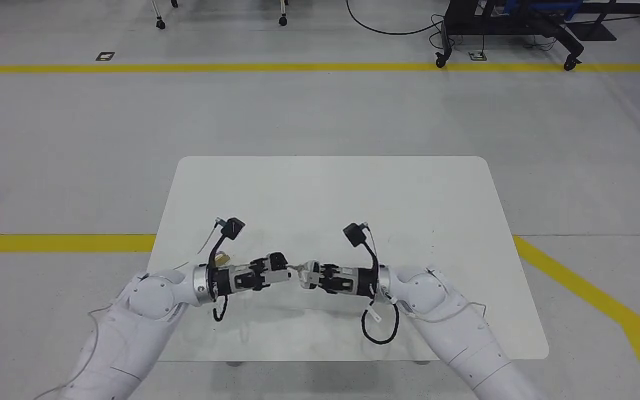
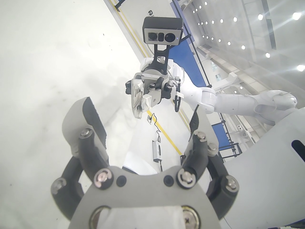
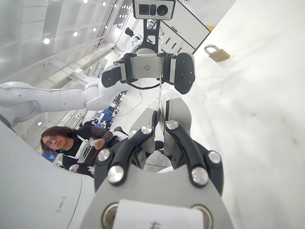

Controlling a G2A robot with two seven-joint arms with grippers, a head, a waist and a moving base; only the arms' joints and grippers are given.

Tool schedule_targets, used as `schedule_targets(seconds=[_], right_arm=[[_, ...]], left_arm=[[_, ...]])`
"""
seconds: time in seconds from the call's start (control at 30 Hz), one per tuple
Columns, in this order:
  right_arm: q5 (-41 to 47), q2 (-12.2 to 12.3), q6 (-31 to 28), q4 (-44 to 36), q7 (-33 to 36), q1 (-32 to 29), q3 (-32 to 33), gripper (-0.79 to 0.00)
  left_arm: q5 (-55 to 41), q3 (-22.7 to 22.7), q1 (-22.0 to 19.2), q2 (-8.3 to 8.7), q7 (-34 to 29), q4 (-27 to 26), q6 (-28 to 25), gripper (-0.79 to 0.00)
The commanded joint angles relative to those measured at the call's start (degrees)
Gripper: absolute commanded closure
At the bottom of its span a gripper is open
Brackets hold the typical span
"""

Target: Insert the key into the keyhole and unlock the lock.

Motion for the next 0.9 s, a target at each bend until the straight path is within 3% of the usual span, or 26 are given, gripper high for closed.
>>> schedule_targets(seconds=[0.0,0.13,0.5,0.53,0.57,0.63,0.73,0.8,0.87], right_arm=[[0.1,-0.1,0.2,0.2,0.1,0.2,-0.3,0.0],[0.1,-0.2,0.1,0.5,0.0,0.4,-0.4,0.0],[1.5,-0.3,-0.4,0.7,1.0,0.5,-0.8,0.0],[1.9,-0.3,-0.5,0.7,1.2,0.5,-0.8,-0.049],[2.2,-0.3,-0.6,0.8,1.2,0.5,-0.8,-0.166],[2.5,-0.3,-0.6,1.0,1.2,0.6,-0.6,-0.249],[2.5,-0.2,-0.8,1.2,0.9,0.6,-0.3,-0.215],[2.5,-0.2,-0.9,1.2,0.9,0.6,-0.3,-0.148],[2.7,-0.2,-0.9,1.1,0.9,0.5,-0.2,-0.151]], left_arm=[[0.3,0.3,-0.1,-0.04,0.2,-0.1,0.1,-0.172],[0.4,0.5,-0.3,-0.04,0.5,0.0,0.2,-0.006],[1.0,1.0,-0.4,0.0,1.2,0.0,1.7,0.0],[1.0,1.0,-0.4,0.0,1.3,-0.1,1.8,0.0],[1.3,1.0,-0.5,0.03,1.4,-0.2,1.7,0.0],[1.6,0.8,-0.3,0.09,1.7,-0.4,1.6,0.0],[2.3,0.6,-0.1,0.21,2.0,-0.9,1.5,0.0],[2.9,0.6,0.1,0.28,2.1,-1.3,1.5,0.0],[3.5,0.6,0.3,0.31,2.5,-1.7,1.6,0.0]])
